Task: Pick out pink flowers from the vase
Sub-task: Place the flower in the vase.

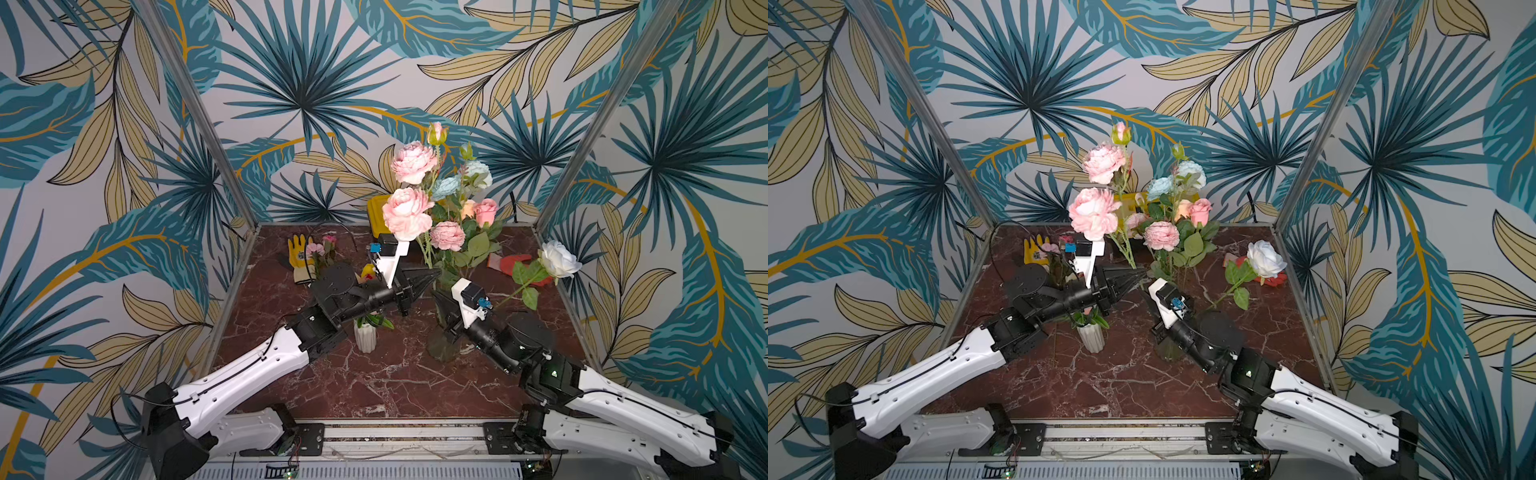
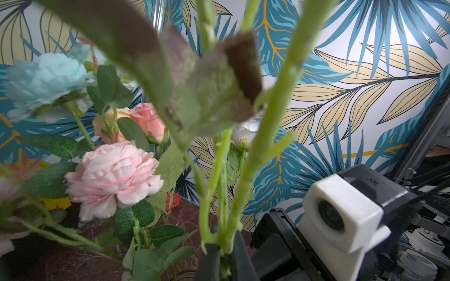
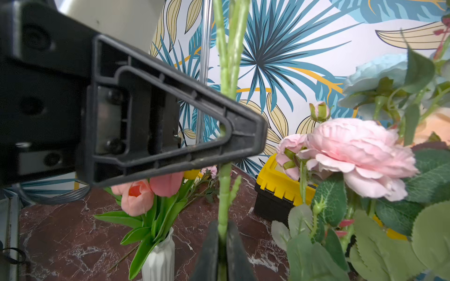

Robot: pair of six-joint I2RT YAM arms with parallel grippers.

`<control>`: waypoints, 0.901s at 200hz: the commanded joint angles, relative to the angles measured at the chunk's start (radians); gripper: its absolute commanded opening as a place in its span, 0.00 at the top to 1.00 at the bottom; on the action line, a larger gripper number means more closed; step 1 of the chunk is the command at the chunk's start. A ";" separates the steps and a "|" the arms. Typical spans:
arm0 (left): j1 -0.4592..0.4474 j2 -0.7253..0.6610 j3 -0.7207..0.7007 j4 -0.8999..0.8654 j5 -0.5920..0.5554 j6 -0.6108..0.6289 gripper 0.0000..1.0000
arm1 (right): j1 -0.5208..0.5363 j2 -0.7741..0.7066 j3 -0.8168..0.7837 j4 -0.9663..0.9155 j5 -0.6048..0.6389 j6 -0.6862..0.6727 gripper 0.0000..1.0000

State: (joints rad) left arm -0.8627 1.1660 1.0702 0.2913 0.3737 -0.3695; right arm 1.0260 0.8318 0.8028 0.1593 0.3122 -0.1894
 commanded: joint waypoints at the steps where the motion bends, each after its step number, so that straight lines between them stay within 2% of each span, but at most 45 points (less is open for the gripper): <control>1: 0.004 -0.063 0.010 0.013 -0.016 0.009 1.00 | 0.002 0.007 0.036 -0.008 -0.059 0.001 0.68; 22: 0.062 -0.094 0.065 -0.051 -0.020 0.006 1.00 | 0.002 -0.013 0.048 -0.020 -0.069 -0.013 0.59; 60: 0.095 -0.143 0.147 -0.146 -0.070 0.098 1.00 | 0.002 -0.056 0.058 -0.052 -0.074 -0.033 0.55; 106: 0.151 -0.132 0.297 -0.343 -0.294 0.286 1.00 | 0.002 -0.097 0.052 -0.085 -0.086 -0.032 0.55; 121: 0.185 -0.111 0.320 -0.348 -0.353 0.355 1.00 | 0.002 -0.105 0.043 -0.085 -0.097 -0.023 0.55; 133: 0.232 -0.086 0.336 -0.342 -0.373 0.392 1.00 | 0.002 -0.109 0.036 -0.085 -0.107 -0.016 0.55; 146: 0.311 -0.047 0.369 -0.343 -0.340 0.419 1.00 | 0.002 -0.115 0.028 -0.091 -0.116 -0.010 0.55; 169: 0.465 0.017 0.417 -0.347 -0.295 0.390 1.00 | 0.002 -0.128 0.008 -0.102 -0.116 -0.001 0.55; 180: 0.520 0.059 0.469 -0.417 -0.283 0.384 1.00 | 0.002 -0.138 0.001 -0.107 -0.115 0.004 0.55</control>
State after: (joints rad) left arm -0.4458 1.1618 1.4406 -0.0254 0.0772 -0.0059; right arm 1.0271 0.7174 0.8341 0.0719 0.2081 -0.2089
